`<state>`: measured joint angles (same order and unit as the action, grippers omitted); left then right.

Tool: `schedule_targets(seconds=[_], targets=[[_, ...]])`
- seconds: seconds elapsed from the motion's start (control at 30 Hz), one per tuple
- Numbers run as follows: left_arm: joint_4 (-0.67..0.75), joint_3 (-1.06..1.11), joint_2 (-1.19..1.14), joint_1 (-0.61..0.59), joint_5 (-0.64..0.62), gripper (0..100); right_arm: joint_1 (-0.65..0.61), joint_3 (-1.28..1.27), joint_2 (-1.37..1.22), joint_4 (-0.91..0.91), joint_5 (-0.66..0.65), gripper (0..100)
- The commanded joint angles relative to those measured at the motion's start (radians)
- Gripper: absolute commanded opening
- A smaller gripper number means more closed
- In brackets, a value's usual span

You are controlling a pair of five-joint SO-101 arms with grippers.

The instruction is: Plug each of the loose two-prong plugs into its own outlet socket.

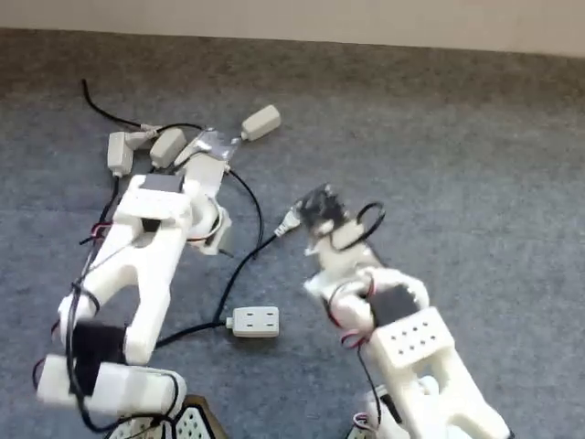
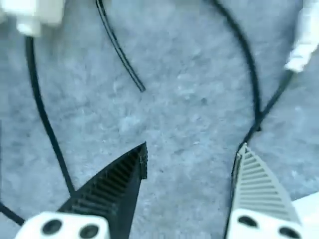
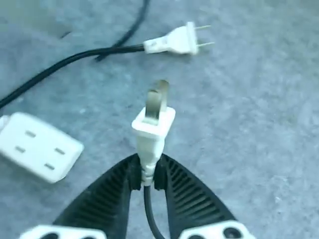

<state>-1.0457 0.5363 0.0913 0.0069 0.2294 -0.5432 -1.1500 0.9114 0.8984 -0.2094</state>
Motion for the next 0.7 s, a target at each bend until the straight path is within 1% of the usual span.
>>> schedule_targets(seconds=[0.0, 0.03, 0.1, 0.2, 0.33, 0.47, 0.57, 0.67], targets=[[-0.009, 0.054, 0.278, 0.065, 0.009, 29, -0.101, -0.071, 0.047, -0.058, -0.025, 0.7], [0.006, 0.117, 0.348, 0.081, 0.012, 29, -0.117, -0.09, 0.05, -0.064, -0.032, 0.7], [0.092, 0.278, 0.493, 0.101, 0.018, 30, -0.137, -0.116, 0.056, -0.065, -0.035, 0.7], [0.215, 0.479, 0.723, 0.125, 0.058, 33, -0.16, -0.081, 0.058, -0.065, -0.034, 0.7], [0.222, 0.604, 0.975, 0.127, 0.055, 34, -0.24, 0.001, 0.048, -0.027, -0.011, 0.7], [0.221, 0.677, 1.13, 0.13, 0.052, 34, -0.321, 0.03, 0.045, -0.01, 0.006, 0.7], [0.219, 0.714, 1.208, 0.131, 0.029, 34, -0.326, 0.031, 0.045, -0.01, 0.008, 0.7], [0.219, 0.733, 1.264, 0.157, 0.026, 34, -0.325, 0.033, 0.044, -0.01, 0.011, 0.7]])
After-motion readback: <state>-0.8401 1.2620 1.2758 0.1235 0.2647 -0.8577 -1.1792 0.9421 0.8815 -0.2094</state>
